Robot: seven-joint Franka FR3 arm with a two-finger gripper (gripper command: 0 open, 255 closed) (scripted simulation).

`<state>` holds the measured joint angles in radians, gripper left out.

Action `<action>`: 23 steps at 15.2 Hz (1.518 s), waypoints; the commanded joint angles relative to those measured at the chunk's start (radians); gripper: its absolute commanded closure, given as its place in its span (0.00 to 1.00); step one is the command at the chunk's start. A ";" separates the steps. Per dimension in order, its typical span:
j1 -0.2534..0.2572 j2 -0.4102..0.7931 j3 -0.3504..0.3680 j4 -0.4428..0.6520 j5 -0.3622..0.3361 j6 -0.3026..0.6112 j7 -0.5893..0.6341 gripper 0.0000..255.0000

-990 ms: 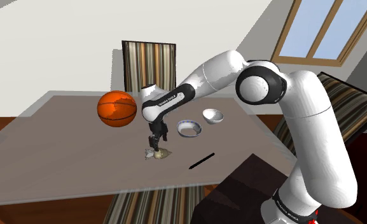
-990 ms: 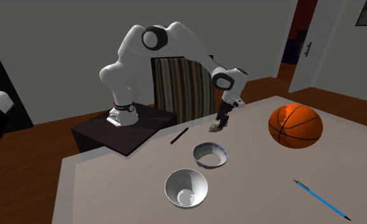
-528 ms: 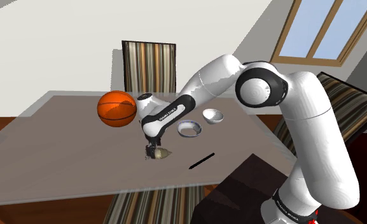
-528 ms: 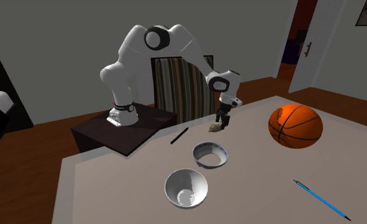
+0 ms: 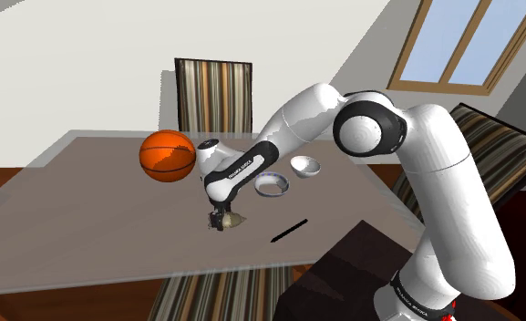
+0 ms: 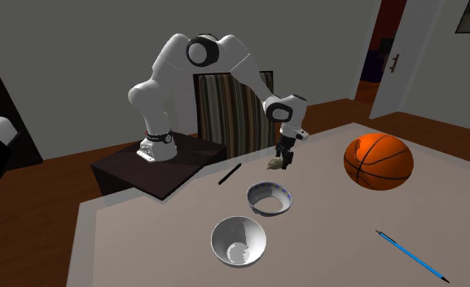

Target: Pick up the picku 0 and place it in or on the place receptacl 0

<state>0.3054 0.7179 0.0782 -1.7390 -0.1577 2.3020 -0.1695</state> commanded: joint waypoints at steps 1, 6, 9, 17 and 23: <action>0.000 0.000 0.000 0.000 0.000 0.000 0.000 0.00; 0.000 0.000 0.000 0.000 0.000 0.000 0.000 1.00; 0.000 0.000 0.000 0.000 0.000 0.000 0.000 1.00; -0.003 -0.051 0.005 -0.010 0.006 -0.040 -0.006 1.00; -0.007 -0.109 0.010 -0.016 0.014 -0.093 -0.013 1.00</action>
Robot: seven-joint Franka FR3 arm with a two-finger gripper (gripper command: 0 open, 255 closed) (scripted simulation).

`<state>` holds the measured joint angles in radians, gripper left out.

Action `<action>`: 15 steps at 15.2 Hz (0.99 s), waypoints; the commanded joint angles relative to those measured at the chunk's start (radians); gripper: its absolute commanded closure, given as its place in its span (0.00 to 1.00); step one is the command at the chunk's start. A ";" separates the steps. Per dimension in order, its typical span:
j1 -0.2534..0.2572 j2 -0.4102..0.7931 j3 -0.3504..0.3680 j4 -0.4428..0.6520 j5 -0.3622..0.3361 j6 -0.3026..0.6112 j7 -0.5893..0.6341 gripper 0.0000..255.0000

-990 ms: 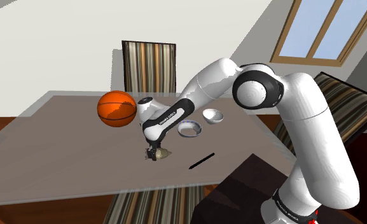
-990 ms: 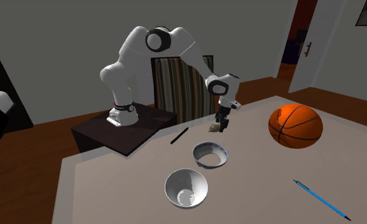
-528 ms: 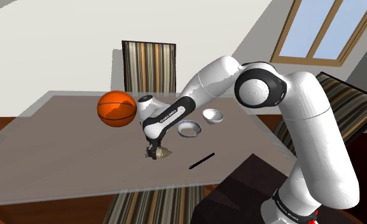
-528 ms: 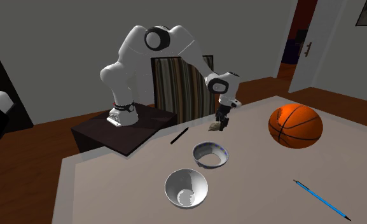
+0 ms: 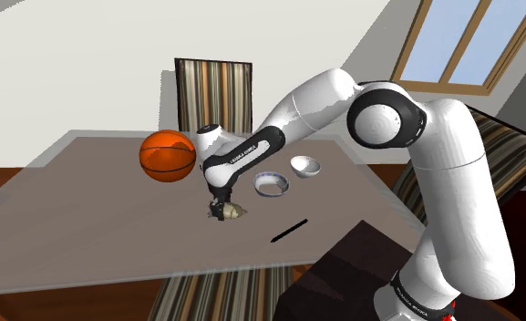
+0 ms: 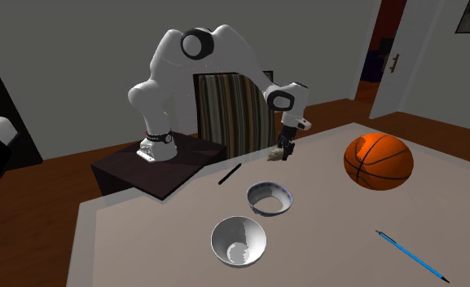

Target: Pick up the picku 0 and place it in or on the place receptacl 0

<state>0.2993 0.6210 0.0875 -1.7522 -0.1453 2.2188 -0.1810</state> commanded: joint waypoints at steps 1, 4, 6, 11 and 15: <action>-0.001 -0.021 0.002 -0.002 0.003 -0.018 -0.002 1.00; -0.003 -0.048 0.004 -0.001 0.007 -0.046 -0.006 1.00; -0.004 -0.065 0.006 0.001 0.009 -0.065 -0.009 1.00; -0.005 -0.105 0.009 0.010 0.016 -0.114 -0.015 1.00; -0.051 -0.129 -0.008 -0.020 0.016 -0.103 -0.075 1.00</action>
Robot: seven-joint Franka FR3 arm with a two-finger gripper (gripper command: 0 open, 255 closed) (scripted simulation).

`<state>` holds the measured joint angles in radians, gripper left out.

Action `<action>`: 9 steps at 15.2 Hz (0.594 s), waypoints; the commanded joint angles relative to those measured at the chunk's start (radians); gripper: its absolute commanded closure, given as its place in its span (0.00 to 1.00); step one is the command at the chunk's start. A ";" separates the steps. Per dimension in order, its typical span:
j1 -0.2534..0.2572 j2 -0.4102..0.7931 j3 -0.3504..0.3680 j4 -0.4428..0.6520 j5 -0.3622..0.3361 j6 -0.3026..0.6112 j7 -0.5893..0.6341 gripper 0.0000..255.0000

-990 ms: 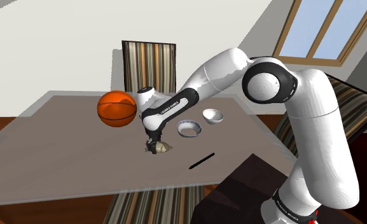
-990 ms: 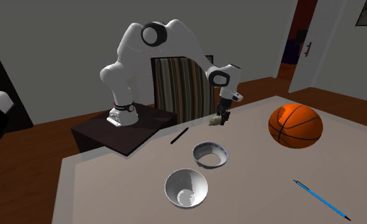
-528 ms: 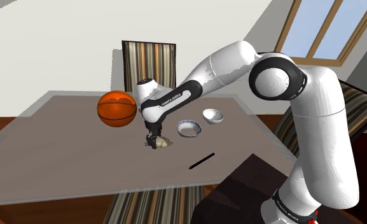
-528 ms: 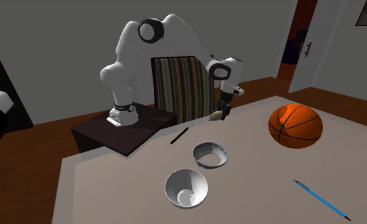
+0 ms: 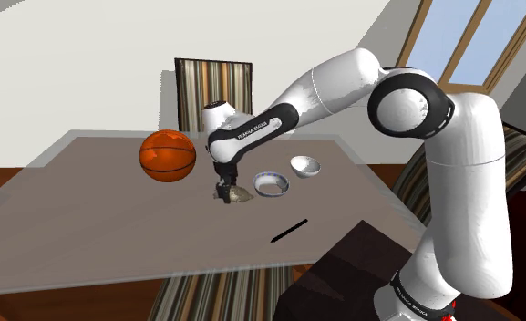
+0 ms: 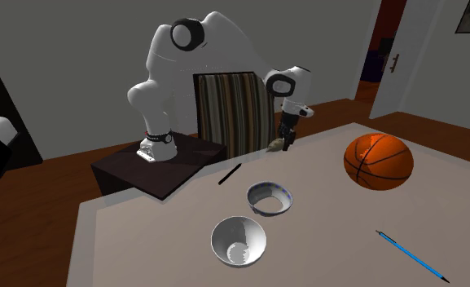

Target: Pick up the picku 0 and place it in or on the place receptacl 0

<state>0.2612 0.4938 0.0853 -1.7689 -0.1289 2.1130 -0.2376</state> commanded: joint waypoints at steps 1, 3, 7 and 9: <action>-0.028 -0.006 -0.011 -0.011 0.000 0.008 -0.038 1.00; -0.059 -0.013 -0.024 -0.024 -0.001 0.017 -0.078 1.00; -0.119 -0.017 -0.048 -0.034 -0.001 0.031 -0.160 1.00; -0.149 -0.014 -0.061 -0.031 -0.001 0.035 -0.201 1.00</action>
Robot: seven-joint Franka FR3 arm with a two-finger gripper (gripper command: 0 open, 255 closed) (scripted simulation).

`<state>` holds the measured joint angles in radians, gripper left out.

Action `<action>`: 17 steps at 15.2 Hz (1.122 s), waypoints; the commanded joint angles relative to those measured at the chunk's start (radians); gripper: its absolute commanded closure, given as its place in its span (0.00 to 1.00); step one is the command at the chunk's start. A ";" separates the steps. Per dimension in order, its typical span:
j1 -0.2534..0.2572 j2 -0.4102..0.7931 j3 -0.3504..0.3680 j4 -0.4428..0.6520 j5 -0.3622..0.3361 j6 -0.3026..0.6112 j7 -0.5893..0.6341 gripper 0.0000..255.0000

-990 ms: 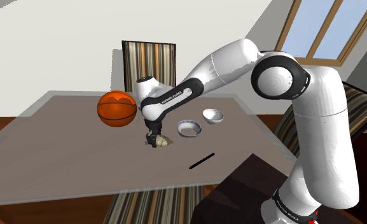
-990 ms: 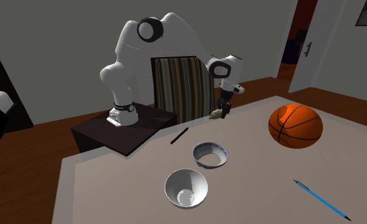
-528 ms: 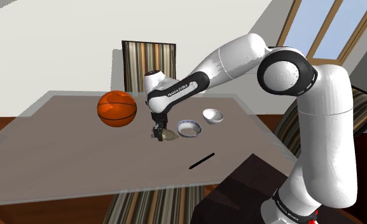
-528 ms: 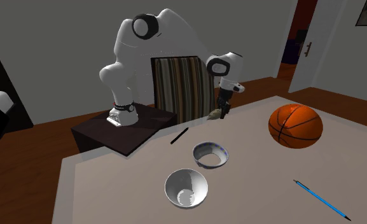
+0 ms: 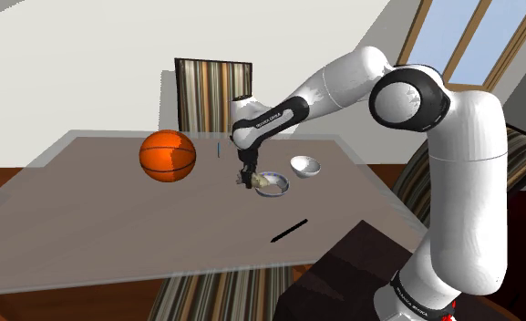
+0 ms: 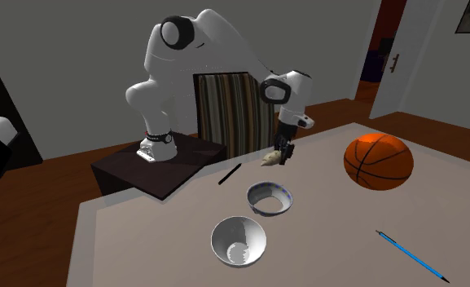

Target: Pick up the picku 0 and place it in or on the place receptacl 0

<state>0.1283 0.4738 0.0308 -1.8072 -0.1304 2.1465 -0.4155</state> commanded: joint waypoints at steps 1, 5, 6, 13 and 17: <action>-0.031 0.008 -0.012 0.010 0.000 0.003 -0.044 1.00; -0.090 0.026 -0.036 0.034 0.001 0.006 -0.126 1.00; -0.105 0.032 -0.042 0.043 0.002 0.005 -0.147 1.00; -0.156 0.082 -0.061 0.077 0.003 0.029 -0.213 1.00; -0.156 0.117 -0.061 0.073 0.002 0.067 -0.208 1.00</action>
<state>-0.0276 0.5854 -0.0301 -1.7294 -0.1283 2.2029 -0.6241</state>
